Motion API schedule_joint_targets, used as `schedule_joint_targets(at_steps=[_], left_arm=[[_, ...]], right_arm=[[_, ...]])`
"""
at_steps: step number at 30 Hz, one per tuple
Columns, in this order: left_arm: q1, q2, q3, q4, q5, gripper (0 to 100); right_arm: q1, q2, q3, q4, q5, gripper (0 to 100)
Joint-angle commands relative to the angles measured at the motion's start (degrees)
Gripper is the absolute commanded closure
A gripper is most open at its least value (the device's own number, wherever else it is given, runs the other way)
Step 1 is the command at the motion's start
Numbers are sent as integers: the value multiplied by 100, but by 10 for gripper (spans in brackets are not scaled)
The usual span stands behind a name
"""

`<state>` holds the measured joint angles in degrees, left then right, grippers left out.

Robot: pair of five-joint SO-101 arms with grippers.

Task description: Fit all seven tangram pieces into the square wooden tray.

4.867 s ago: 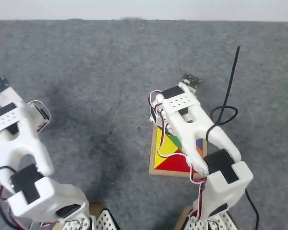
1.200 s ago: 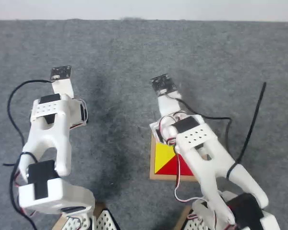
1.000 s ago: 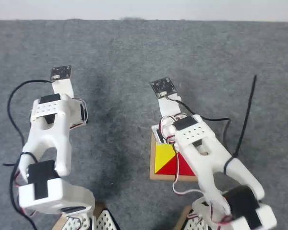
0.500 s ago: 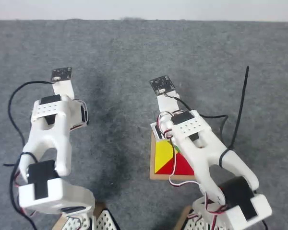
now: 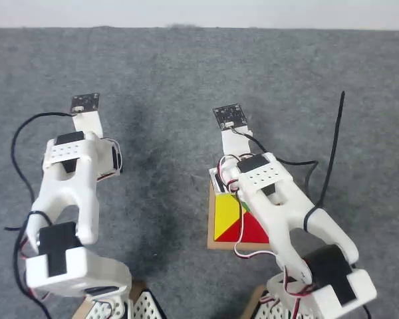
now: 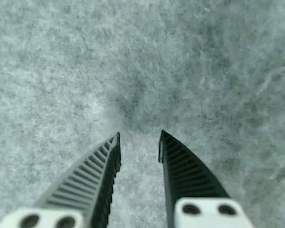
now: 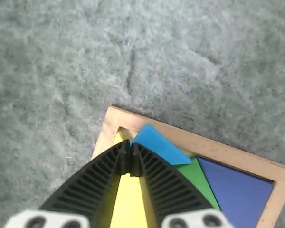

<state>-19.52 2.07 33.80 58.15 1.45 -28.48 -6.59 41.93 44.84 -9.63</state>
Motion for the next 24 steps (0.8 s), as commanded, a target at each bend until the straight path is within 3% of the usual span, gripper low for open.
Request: schedule_joint_targets(at_steps=[1, 13, 18, 24], left_arm=[[-44, -255, -40, -79, -53, 870], [-44, -255, -40, -79, -62, 870], [-44, -255, -40, -79, -62, 870], [-44, -255, -40, -88, -62, 870]], right_arm=[[22, 75, -53, -31, 308, 991], [-4, 66, -26, 136, 2470, 991], [-13, 40, 62, 233, 2804, 991], [-22, -215, 202, 251, 2664, 991]])
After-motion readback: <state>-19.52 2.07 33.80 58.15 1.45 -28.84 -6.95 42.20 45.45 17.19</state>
